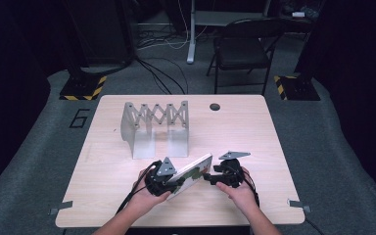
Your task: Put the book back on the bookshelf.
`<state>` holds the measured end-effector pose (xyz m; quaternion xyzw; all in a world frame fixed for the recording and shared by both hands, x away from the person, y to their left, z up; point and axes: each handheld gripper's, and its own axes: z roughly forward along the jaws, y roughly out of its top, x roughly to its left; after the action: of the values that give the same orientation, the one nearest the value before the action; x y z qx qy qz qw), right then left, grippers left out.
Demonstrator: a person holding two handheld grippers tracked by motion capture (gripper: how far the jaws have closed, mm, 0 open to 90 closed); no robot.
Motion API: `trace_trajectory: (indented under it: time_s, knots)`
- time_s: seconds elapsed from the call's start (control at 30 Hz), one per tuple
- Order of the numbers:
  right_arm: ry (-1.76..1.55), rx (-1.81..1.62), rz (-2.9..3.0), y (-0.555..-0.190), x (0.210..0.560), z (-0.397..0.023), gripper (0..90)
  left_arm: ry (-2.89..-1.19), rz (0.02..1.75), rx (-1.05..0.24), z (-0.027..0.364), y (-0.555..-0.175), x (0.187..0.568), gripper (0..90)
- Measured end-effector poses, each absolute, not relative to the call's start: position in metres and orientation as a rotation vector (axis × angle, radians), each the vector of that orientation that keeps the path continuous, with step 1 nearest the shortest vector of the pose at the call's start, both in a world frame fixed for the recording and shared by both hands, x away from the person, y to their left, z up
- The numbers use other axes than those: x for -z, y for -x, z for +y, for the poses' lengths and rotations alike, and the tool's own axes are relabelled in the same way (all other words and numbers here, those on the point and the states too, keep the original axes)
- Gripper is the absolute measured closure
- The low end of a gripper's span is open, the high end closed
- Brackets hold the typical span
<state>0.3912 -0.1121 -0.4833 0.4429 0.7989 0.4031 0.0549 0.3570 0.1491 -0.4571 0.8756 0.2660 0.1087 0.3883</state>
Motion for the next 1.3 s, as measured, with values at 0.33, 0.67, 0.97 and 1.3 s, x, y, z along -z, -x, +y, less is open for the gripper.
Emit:
trace_trajectory:
  time_s: [0.33,0.67,0.97,1.3]
  knots:
    - [-1.327,-1.218,2.432,-0.391,0.484,-0.113,38.7,-2.172,0.736,-0.266,0.166,-0.358,0.449,76.1]
    - [-1.309,-1.201,2.434,-0.392,0.488,-0.115,38.8,-2.134,0.804,-0.289,0.189,-0.360,0.443,76.1]
    - [-1.344,-1.184,2.438,-0.393,0.488,-0.117,38.8,-2.135,0.832,-0.304,0.201,-0.359,0.444,76.1]
    - [-1.326,-1.187,2.428,-0.398,0.488,-0.122,38.7,-2.119,0.891,-0.327,0.216,-0.361,0.449,76.1]
